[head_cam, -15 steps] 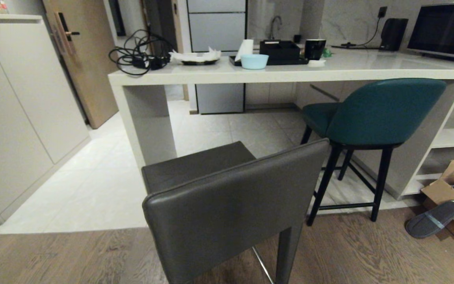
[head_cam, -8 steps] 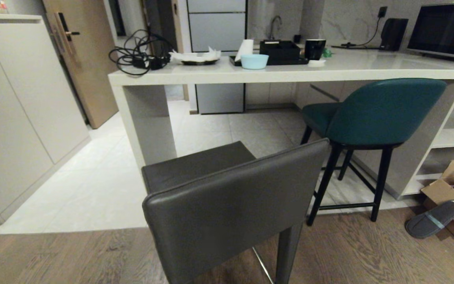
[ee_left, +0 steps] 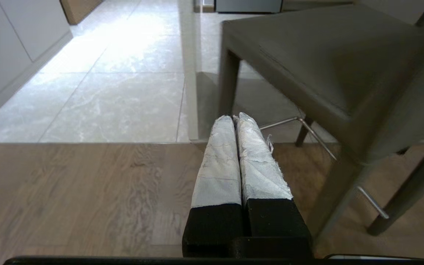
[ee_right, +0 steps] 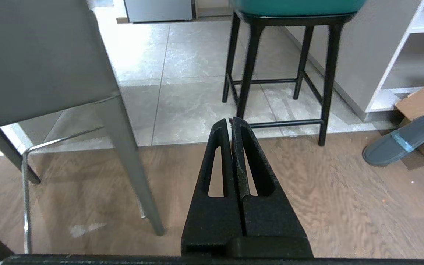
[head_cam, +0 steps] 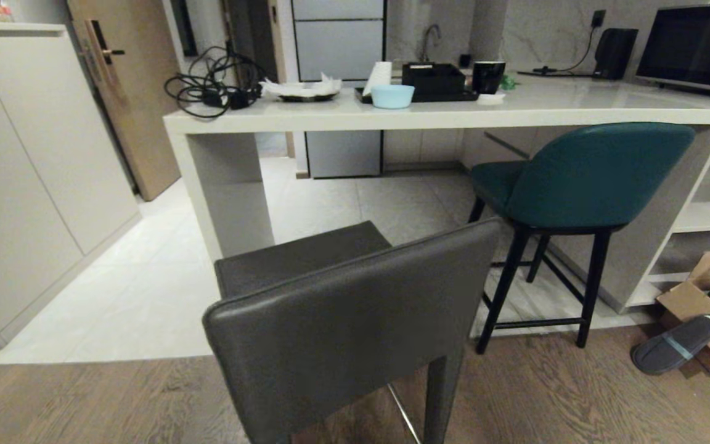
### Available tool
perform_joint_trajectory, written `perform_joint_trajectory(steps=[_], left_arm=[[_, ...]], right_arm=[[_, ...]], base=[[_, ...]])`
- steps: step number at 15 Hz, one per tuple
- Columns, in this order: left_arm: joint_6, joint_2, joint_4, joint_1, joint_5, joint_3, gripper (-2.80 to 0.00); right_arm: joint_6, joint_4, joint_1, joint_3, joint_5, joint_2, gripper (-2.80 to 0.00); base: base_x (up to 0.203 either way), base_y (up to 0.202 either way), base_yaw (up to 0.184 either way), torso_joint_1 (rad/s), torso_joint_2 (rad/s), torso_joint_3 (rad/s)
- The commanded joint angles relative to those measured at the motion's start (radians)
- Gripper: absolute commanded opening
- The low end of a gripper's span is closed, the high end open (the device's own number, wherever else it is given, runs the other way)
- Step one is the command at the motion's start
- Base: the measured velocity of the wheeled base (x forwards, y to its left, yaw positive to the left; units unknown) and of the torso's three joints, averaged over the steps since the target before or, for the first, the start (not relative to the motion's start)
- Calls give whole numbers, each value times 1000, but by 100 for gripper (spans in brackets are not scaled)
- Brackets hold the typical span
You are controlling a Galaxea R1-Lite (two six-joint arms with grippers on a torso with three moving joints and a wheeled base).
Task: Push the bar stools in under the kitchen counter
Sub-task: Pull the blue chair out from under the dining table
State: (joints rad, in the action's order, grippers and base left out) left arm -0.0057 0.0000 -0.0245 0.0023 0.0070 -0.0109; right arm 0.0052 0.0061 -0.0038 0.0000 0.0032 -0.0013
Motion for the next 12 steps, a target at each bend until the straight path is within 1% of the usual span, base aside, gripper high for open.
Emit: perform_joint_trajectory(steps=[1, 12], left_arm=[[0, 2, 0, 1, 1, 0, -280], [0, 2, 0, -1, 1, 0, -280]], right_arm=[[-1, 0, -1, 0, 0, 1, -280], [-1, 0, -1, 0, 0, 1, -280]], base=[[0, -196, -2, 6, 0, 2], [0, -196, 2, 3, 3, 2]])
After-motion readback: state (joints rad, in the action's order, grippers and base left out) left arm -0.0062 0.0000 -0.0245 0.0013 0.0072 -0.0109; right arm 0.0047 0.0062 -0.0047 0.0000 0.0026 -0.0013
